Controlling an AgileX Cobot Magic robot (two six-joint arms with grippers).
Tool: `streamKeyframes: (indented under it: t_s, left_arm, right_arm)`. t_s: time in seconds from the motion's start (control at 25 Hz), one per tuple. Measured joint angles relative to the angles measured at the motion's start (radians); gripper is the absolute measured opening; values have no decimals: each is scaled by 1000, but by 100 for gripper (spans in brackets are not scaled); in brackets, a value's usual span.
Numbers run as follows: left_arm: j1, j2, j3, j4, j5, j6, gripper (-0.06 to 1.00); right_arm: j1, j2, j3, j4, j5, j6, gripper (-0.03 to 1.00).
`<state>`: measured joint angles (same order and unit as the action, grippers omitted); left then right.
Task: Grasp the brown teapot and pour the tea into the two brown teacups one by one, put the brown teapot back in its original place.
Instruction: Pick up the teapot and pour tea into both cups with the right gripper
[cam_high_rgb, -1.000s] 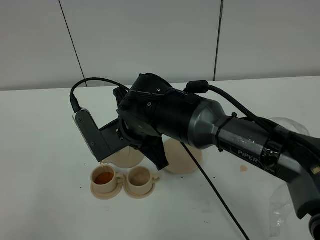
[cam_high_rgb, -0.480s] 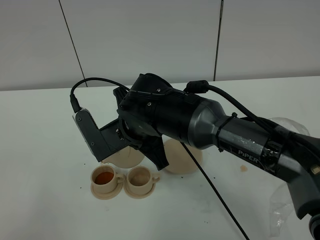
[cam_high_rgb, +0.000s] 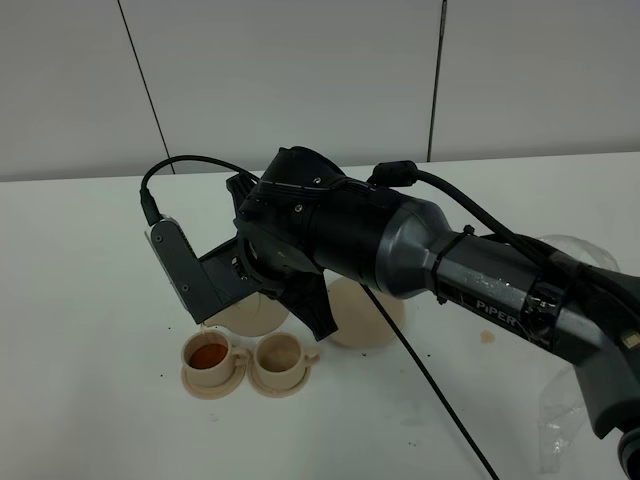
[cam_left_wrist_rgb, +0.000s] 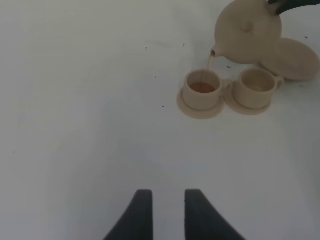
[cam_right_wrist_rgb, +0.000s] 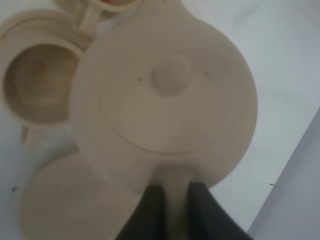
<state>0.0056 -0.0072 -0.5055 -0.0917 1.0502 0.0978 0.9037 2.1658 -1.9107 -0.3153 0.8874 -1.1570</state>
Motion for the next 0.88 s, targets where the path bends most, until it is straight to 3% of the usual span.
streamKeyframes:
  t_s: [0.88]
  left_arm:
    - [0, 0, 0, 0, 0, 0, 23]
  right_arm:
    - [0, 0, 0, -1, 0, 0, 10]
